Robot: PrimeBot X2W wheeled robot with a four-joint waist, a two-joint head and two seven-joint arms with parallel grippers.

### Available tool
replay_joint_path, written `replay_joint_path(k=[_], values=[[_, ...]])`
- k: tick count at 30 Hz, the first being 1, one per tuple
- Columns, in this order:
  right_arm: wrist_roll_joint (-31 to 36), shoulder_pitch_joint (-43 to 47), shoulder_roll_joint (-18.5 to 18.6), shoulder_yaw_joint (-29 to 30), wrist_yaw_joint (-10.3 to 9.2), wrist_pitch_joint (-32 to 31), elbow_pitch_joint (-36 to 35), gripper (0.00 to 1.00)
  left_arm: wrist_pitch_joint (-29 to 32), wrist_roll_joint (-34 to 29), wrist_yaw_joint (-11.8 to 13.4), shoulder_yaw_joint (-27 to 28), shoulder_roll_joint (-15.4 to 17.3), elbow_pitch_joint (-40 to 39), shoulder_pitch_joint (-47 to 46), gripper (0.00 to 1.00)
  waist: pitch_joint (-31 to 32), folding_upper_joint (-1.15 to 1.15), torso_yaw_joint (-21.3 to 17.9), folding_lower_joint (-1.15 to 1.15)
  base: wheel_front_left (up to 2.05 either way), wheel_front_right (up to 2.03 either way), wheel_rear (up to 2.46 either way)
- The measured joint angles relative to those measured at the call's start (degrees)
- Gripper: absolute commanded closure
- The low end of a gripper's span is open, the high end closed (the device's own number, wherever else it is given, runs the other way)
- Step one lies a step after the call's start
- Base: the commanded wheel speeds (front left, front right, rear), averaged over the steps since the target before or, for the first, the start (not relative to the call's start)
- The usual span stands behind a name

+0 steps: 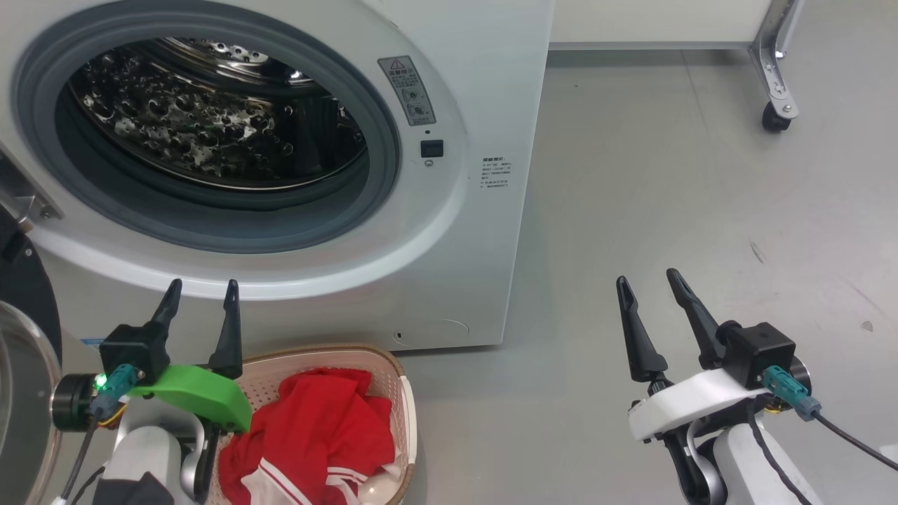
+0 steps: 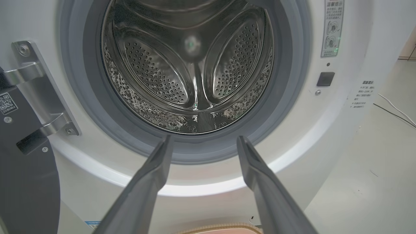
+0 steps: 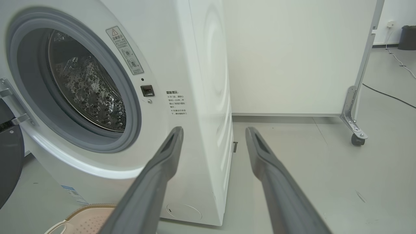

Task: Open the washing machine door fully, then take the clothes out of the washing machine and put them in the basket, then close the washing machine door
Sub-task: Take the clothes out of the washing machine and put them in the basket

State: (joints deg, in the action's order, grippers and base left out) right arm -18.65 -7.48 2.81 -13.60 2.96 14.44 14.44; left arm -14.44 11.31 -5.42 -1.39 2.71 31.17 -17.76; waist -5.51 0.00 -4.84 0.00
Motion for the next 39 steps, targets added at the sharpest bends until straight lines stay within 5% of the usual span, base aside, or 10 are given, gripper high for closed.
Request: replay_joint_path(k=[39], values=[[-0.1, 2.2, 0.0, 0.7, 0.48, 0.0, -1.8, 0.00, 0.0, -0.4, 1.5, -2.0, -0.4, -11.8, 10.5, 0.00, 1.3, 0.00, 1.0, 0.00, 0.00, 0.00, 0.00]])
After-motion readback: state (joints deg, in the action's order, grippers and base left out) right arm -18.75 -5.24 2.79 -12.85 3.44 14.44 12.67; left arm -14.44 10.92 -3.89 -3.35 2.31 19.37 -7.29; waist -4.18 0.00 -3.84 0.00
